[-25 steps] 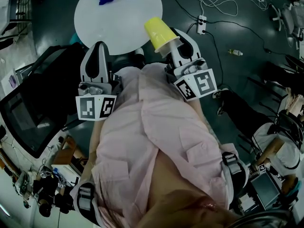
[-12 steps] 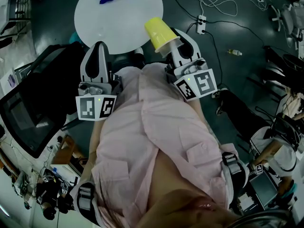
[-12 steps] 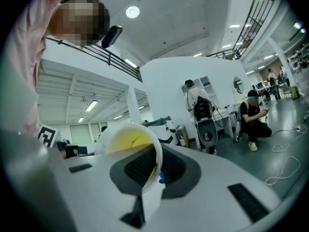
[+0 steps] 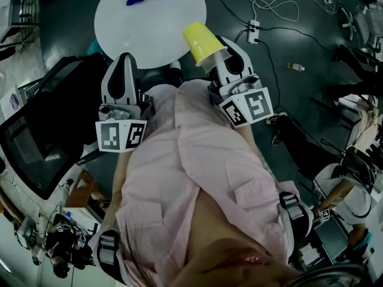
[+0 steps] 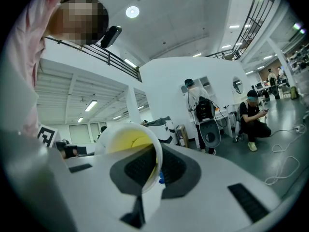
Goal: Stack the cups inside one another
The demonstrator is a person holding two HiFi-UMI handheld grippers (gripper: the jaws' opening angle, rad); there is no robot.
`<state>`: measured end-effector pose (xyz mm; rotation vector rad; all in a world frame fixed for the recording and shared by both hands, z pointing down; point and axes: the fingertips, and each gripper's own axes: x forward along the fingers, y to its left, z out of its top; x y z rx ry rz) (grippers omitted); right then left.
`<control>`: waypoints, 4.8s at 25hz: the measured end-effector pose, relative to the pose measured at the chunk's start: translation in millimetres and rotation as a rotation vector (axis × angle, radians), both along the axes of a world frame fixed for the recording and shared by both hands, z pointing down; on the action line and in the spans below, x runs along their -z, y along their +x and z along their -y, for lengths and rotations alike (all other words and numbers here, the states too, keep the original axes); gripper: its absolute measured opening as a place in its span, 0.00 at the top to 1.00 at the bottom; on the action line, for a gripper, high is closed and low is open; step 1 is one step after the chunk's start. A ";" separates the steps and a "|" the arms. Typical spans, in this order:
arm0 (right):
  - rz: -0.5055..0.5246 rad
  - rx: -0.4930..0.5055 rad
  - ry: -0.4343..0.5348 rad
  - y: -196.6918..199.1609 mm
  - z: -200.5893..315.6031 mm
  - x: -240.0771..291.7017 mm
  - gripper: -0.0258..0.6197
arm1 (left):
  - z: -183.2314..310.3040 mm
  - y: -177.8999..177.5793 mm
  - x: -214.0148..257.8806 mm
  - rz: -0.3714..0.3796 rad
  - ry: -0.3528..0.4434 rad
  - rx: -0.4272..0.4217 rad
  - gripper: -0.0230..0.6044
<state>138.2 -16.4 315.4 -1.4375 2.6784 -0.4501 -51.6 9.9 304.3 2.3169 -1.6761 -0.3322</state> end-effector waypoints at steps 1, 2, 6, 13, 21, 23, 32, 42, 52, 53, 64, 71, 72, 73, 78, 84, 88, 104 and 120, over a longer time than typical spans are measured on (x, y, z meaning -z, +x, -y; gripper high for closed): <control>0.000 -0.001 -0.001 -0.1 -0.2 -0.1 0.90 | -0.7 -0.5 -1.4 0.002 -0.006 -0.001 0.94; 0.000 -0.001 -0.002 -0.2 -0.5 -0.3 0.90 | -1.4 -0.9 -2.5 0.003 -0.011 -0.001 0.94; -0.001 -0.003 -0.003 -0.8 -1.3 -1.4 0.90 | -2.9 -2.2 -5.2 0.004 -0.018 0.000 0.94; -0.004 -0.001 -0.007 -4.3 -1.7 -0.2 0.90 | -4.5 -6.9 -3.6 -0.002 -0.014 0.007 0.94; -0.007 0.007 -0.013 -5.5 -6.1 -2.6 0.90 | -10.5 -8.5 -4.3 -0.008 -0.012 0.017 0.94; -0.006 0.010 -0.011 -5.2 -7.5 -2.5 0.90 | -12.1 -9.1 -3.9 -0.014 -0.007 0.026 0.94; -0.006 0.000 -0.008 -6.8 -6.4 0.3 0.90 | -9.7 -13.4 -2.0 -0.022 -0.001 0.024 0.94; -0.019 0.010 -0.007 -18.0 -2.2 0.1 0.90 | -8.4 -25.0 -5.4 -0.017 -0.009 0.030 0.94; -0.053 0.010 -0.011 -44.2 3.0 6.0 0.90 | -4.4 -56.8 -2.1 -0.021 -0.005 0.035 0.94; -0.062 0.008 -0.013 -45.8 4.9 6.8 0.90 | -3.0 -60.4 -1.1 -0.019 -0.005 0.035 0.94; -0.123 0.049 -0.072 -88.9 30.3 4.3 0.90 | 9.9 -113.6 0.4 -0.008 -0.036 0.050 0.94; -0.165 0.060 -0.179 -93.1 58.6 -6.0 0.90 | 17.2 -127.9 -4.9 -0.014 -0.057 0.043 0.94; -0.178 0.059 -0.195 -93.1 62.5 -8.1 0.90 | 19.1 -129.6 -5.9 -0.018 -0.061 0.041 0.94; -0.193 0.060 -0.208 -94.3 65.9 -10.3 0.90 | 20.9 -131.6 -7.6 -0.024 -0.067 0.041 0.94; -0.280 0.089 -0.236 -114.2 80.5 -23.8 0.90 | 30.2 -136.3 -16.6 -0.049 -0.096 0.013 0.94; -0.353 0.195 -0.294 -155.5 86.6 -58.5 0.90 | 37.7 -137.8 -19.9 -0.059 -0.104 -0.012 0.94; -0.428 0.294 -0.339 -179.8 85.8 -86.9 0.90 | 41.7 -139.6 -18.7 -0.058 -0.105 -0.011 0.94; -0.650 0.544 -0.490 -239.4 73.6 -188.9 0.90 | 41.1 -162.5 -16.9 -0.065 -0.114 0.033 0.94; -0.785 0.673 -0.610 -251.4 55.3 -258.7 0.90 | 40.5 -168.9 -19.6 -0.066 -0.125 0.057 0.94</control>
